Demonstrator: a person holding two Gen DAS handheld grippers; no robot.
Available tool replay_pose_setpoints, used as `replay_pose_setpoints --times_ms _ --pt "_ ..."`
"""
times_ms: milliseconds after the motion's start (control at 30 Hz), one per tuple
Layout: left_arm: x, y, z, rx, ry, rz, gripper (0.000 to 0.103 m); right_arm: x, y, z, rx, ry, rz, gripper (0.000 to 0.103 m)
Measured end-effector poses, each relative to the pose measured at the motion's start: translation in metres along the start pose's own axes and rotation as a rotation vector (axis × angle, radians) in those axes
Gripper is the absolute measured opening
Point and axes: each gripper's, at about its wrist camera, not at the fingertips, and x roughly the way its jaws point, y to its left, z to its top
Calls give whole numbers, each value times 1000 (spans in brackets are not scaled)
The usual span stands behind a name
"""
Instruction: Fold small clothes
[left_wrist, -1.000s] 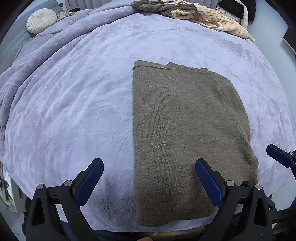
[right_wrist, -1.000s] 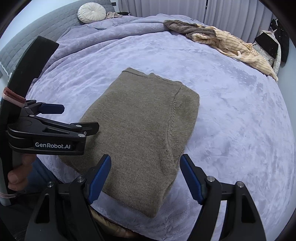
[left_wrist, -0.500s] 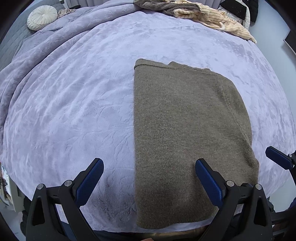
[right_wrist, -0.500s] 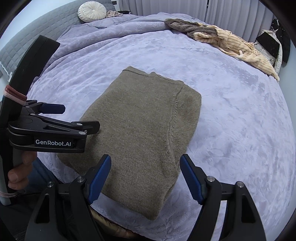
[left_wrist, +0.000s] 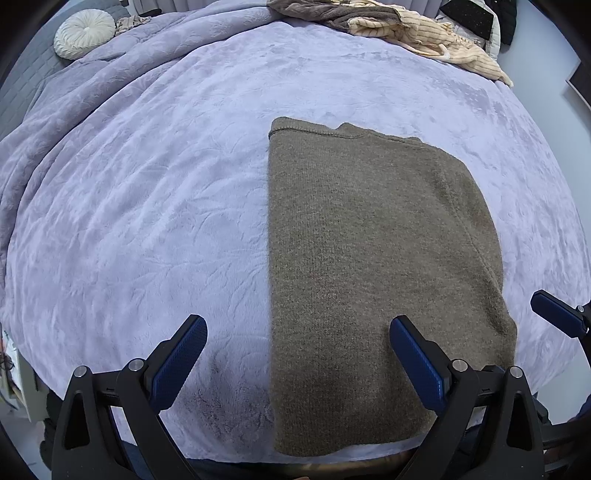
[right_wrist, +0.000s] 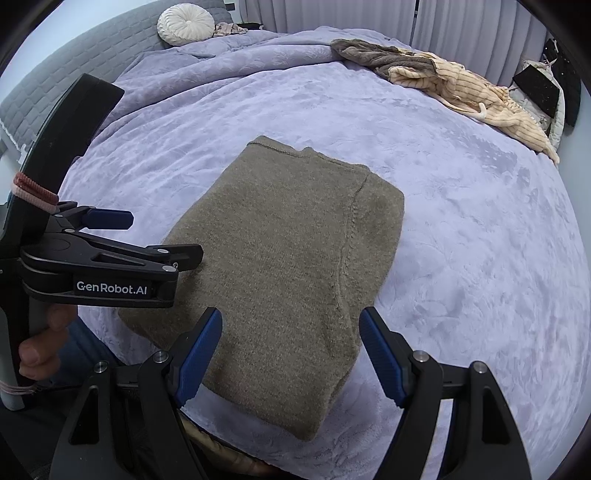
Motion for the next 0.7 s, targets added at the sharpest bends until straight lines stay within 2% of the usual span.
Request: replay_pose_setpoints --times_ms 700 --pt "-4 -10 -1 15 -6 17 100 -4 -5 2 11 -16 16 79"
